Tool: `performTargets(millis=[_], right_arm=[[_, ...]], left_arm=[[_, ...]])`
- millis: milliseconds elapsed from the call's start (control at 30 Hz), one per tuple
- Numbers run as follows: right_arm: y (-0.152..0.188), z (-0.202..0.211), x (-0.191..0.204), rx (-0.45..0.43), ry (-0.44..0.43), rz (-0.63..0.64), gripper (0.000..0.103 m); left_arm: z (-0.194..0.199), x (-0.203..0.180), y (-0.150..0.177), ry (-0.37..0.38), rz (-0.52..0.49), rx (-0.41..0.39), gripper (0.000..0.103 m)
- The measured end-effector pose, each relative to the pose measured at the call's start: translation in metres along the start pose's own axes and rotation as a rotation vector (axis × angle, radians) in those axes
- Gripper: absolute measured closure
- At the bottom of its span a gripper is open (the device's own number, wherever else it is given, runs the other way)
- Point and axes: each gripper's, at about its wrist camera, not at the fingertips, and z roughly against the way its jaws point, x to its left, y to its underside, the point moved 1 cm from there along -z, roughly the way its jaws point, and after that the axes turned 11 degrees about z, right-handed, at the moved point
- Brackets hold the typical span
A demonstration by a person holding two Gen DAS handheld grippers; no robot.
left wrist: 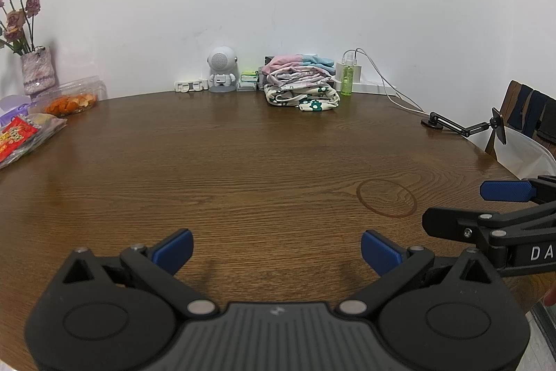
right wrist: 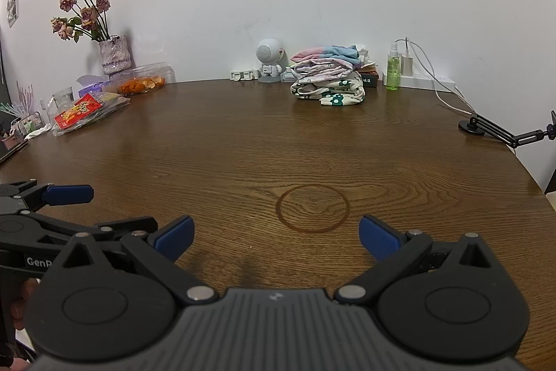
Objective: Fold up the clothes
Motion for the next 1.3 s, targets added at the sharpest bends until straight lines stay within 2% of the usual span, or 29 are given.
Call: performTargets(millis=[1300], right_arm=[[0.0,-0.0004,0.0011,0.001,-0.002,0.007,0.0]], left_arm=[[0.0007,-0.0043,0.0004,-0.014,0.001,-0.01,0.0]])
